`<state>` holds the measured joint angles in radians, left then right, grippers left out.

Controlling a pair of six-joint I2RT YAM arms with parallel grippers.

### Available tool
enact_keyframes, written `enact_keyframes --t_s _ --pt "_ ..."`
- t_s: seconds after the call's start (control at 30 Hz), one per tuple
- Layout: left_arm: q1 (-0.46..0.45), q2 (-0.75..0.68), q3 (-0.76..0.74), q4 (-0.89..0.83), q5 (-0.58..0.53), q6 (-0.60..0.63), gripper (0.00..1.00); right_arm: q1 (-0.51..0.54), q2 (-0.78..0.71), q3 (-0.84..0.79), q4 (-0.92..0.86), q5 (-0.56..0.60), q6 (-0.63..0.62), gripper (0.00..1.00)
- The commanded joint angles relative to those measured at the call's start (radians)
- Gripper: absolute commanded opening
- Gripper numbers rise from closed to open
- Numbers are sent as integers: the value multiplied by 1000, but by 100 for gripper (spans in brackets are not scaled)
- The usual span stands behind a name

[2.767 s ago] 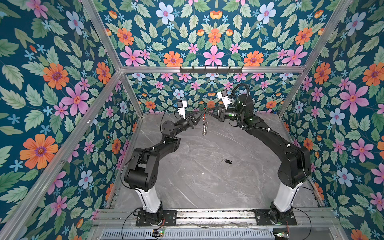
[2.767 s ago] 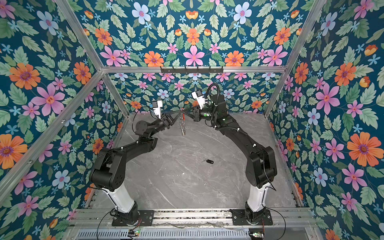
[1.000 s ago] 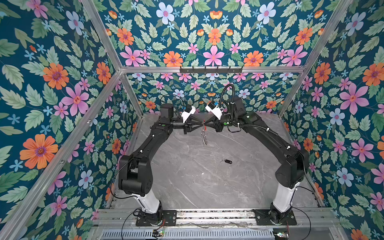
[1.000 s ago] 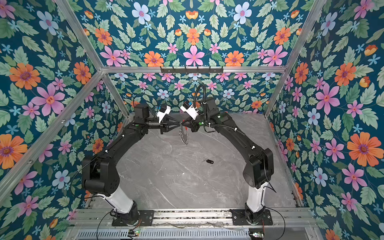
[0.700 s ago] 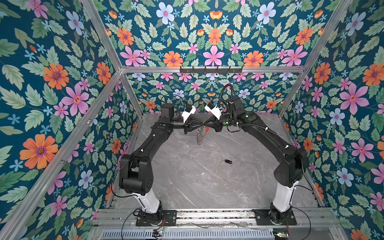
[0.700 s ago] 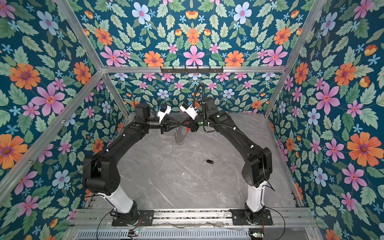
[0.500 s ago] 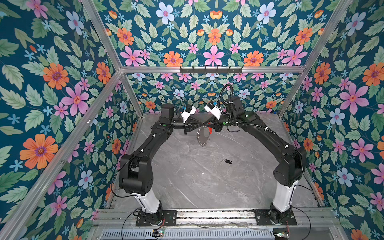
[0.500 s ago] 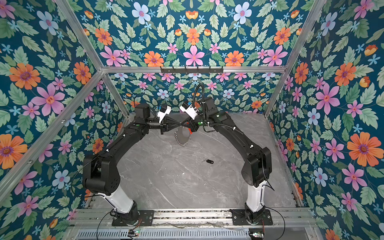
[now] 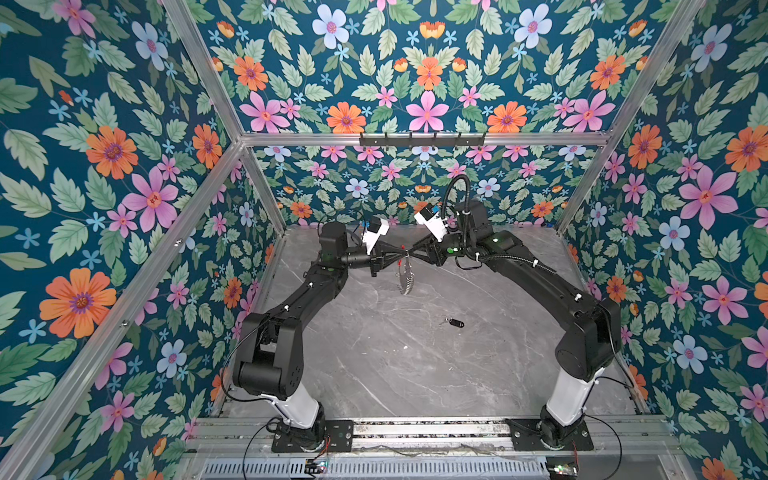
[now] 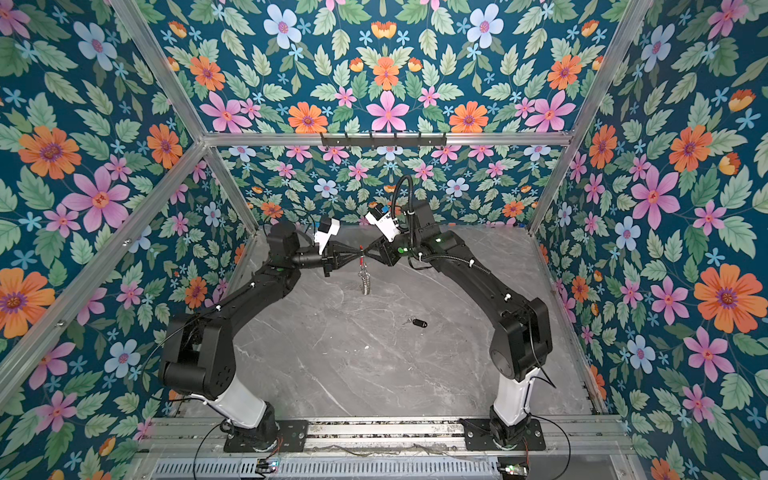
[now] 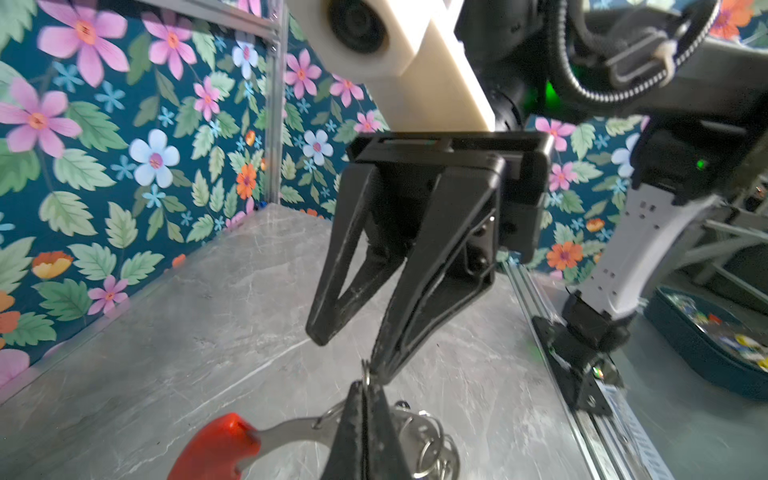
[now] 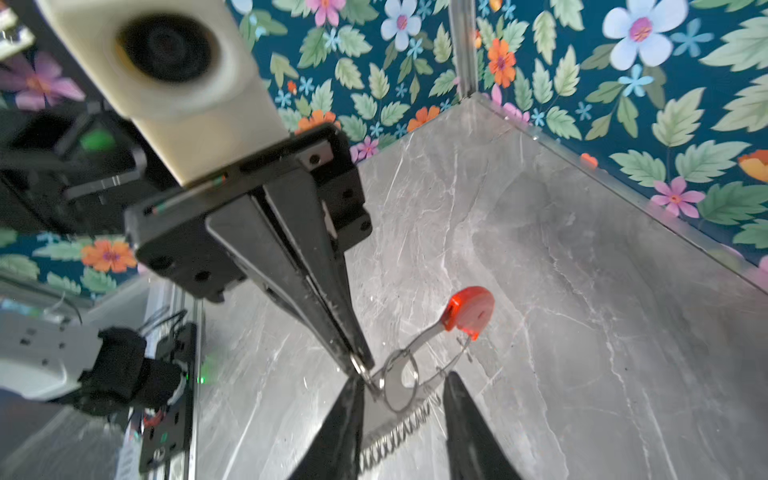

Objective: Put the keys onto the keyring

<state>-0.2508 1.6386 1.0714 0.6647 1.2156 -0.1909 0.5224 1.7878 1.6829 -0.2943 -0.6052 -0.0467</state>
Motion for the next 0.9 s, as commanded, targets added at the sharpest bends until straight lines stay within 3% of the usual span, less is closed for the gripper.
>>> enact_keyframes --t_s 0.0,0.1,0.17,0.6,0.87 --pt "-1 20 -67 720 -136 -443 0 -8 -41 -76 301 87 162 32" --pt "-4 73 -84 989 -224 -630 0 -10 -54 -120 396 97 242 30" --pt "-11 90 -83 1005 -258 -655 0 -10 -47 -117 415 89 273 27" --pt "-63 100 -110 1006 -391 -564 0 26 -14 -72 429 15 355 16" --pt "-105 112 -114 1007 -506 -533 0 31 -22 -85 425 104 422 15"
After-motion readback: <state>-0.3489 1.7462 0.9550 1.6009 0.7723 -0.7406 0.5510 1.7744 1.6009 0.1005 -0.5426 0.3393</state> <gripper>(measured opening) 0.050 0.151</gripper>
